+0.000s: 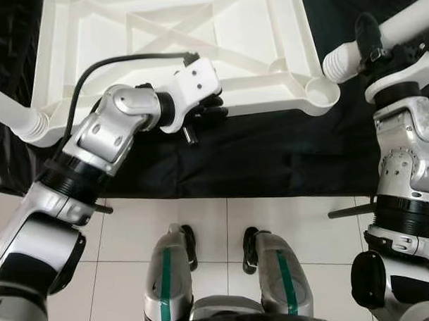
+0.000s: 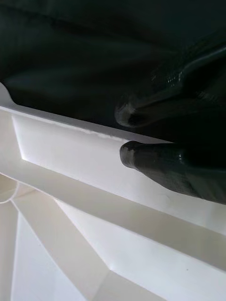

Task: Building children table

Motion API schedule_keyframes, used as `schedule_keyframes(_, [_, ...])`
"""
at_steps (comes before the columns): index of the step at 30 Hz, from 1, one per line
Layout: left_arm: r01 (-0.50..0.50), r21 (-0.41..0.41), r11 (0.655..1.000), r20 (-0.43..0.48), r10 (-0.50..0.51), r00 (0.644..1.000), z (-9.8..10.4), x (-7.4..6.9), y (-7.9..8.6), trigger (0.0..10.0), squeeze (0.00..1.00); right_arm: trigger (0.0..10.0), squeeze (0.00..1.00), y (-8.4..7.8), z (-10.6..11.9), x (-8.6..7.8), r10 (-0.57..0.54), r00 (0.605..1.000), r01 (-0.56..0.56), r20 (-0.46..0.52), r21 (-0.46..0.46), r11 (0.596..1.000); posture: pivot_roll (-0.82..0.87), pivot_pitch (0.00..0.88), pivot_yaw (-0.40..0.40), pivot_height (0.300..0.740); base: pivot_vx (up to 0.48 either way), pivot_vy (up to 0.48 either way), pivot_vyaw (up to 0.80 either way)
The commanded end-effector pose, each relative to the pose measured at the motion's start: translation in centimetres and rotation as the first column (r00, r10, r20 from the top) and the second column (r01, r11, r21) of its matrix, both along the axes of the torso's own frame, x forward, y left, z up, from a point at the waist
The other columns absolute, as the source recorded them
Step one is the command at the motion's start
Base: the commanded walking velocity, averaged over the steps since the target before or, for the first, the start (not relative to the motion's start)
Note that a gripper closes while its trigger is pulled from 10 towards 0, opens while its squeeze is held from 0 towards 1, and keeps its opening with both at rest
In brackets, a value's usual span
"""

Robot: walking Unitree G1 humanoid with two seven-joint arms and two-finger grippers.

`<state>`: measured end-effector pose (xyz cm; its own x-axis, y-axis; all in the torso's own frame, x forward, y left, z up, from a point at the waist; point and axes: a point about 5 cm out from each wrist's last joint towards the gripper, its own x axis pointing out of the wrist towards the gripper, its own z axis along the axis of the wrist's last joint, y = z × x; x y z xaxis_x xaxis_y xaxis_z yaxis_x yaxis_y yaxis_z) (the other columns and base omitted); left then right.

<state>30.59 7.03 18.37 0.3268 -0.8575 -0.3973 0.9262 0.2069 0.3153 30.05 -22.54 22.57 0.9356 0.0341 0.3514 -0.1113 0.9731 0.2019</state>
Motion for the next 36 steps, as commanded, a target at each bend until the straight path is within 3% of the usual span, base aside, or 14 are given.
schedule_keyframes(1, [0.239,0.023,0.971,-0.137,-0.234,0.962,-0.5,-2.1,-0.5,10.0,0.00,10.0,0.00,0.1,0.1,0.1,0.005,1.000,-0.005,0.010,-0.004,1.000,-0.02,0.139,0.083,0.740,0.000,0.000,0.00])
schedule_keyframes(8, [0.193,-0.010,0.981,-0.139,-0.192,0.971,-0.7,-2.8,-1.2,10.0,0.00,10.0,0.00,0.2,0.2,0.3,0.014,1.000,-0.014,0.013,-0.004,1.000,-0.01,0.138,0.077,0.740,0.000,0.000,0.00])
schedule_keyframes(13, [0.096,-0.056,0.994,-0.135,-0.102,0.986,-0.2,-2.0,-1.4,10.0,0.00,10.0,0.00,0.4,0.2,0.4,0.023,1.000,-0.023,0.010,-0.007,1.000,-0.01,0.136,0.072,0.740,0.000,0.000,0.00])
schedule_keyframes(14, [0.053,-0.097,0.994,-0.143,-0.067,0.987,0.3,-1.5,-1.4,10.0,1.00,10.0,0.00,0.5,0.1,0.5,0.029,1.000,-0.029,0.008,-0.010,1.000,0.00,0.133,0.069,0.740,0.000,0.000,0.00])
schedule_keyframes(17, [-0.032,-0.211,0.977,-0.132,0.004,0.991,2.5,-0.4,-1.0,10.0,1.00,10.0,0.00,0.9,0.0,0.7,0.053,0.999,-0.053,-0.004,-0.017,0.998,0.00,0.130,0.059,0.740,0.000,0.000,0.00])
schedule_keyframes(23, [-0.077,-0.261,0.962,-0.096,0.053,0.994,3.9,0.1,-0.7,10.0,1.00,10.0,0.00,1.4,-0.3,1.0,0.081,0.996,-0.083,-0.031,-0.036,0.996,0.01,0.125,0.043,0.740,0.000,0.000,0.00])
schedule_keyframes(24, [-0.144,-0.300,0.943,-0.086,0.124,0.989,4.4,0.6,-0.4,10.0,0.00,10.0,0.00,1.9,-0.6,1.3,0.099,0.994,-0.102,-0.052,-0.049,0.994,0.03,0.116,0.027,0.740,0.000,0.000,0.00])
schedule_keyframes(27, [-0.193,-0.328,0.925,-0.083,0.175,0.981,4.7,1.0,-0.3,10.0,0.00,10.0,0.00,2.2,-0.7,1.5,0.111,0.992,-0.115,-0.067,-0.057,0.992,0.03,0.114,0.024,0.740,0.000,0.000,0.00])
schedule_keyframes(29, [-0.311,-0.408,0.858,-0.080,0.305,0.949,5.0,1.5,-0.1,10.0,0.00,10.0,0.00,2.8,-0.8,2.1,0.121,0.988,-0.128,-0.093,-0.070,0.989,0.04,0.098,-0.001,0.740,0.000,0.000,0.00])
schedule_keyframes(30, [-0.311,-0.408,0.858,-0.080,0.305,0.949,5.0,1.5,-0.1,10.0,0.00,10.0,0.00,2.8,-0.8,2.1,0.121,0.988,-0.128,-0.093,-0.070,0.989,0.04,0.098,-0.001,0.740,0.000,0.000,0.00])
schedule_keyframes(32, [-0.418,-0.494,0.762,-0.100,0.428,0.898,5.3,1.8,0.2,10.0,0.00,10.0,0.00,3.1,-0.6,2.6,0.126,0.987,-0.135,-0.104,-0.080,0.988,0.05,0.086,-0.022,0.740,0.000,0.000,0.00])
schedule_keyframes(33, [-0.442,-0.521,0.730,-0.109,0.457,0.883,5.5,1.8,0.3,10.0,0.00,10.0,0.00,3.1,-0.5,2.7,0.126,0.986,-0.135,-0.107,-0.083,0.987,0.05,0.086,-0.022,0.740,0.000,0.000,0.00])
schedule_keyframes(35, [-0.463,-0.550,0.695,-0.099,0.497,0.862,5.8,1.8,0.5,10.0,0.00,10.0,0.00,3.0,-0.4,2.9,0.122,0.986,-0.132,-0.112,-0.088,0.987,0.06,0.081,-0.034,0.740,0.000,0.000,0.00])
schedule_keyframes(36, [-0.463,-0.550,0.695,-0.099,0.497,0.862,5.8,1.8,0.5,10.0,0.00,10.0,0.00,3.0,-0.4,2.9,0.122,0.986,-0.132,-0.112,-0.088,0.987,0.06,0.081,-0.034,0.740,0.000,0.000,0.00])
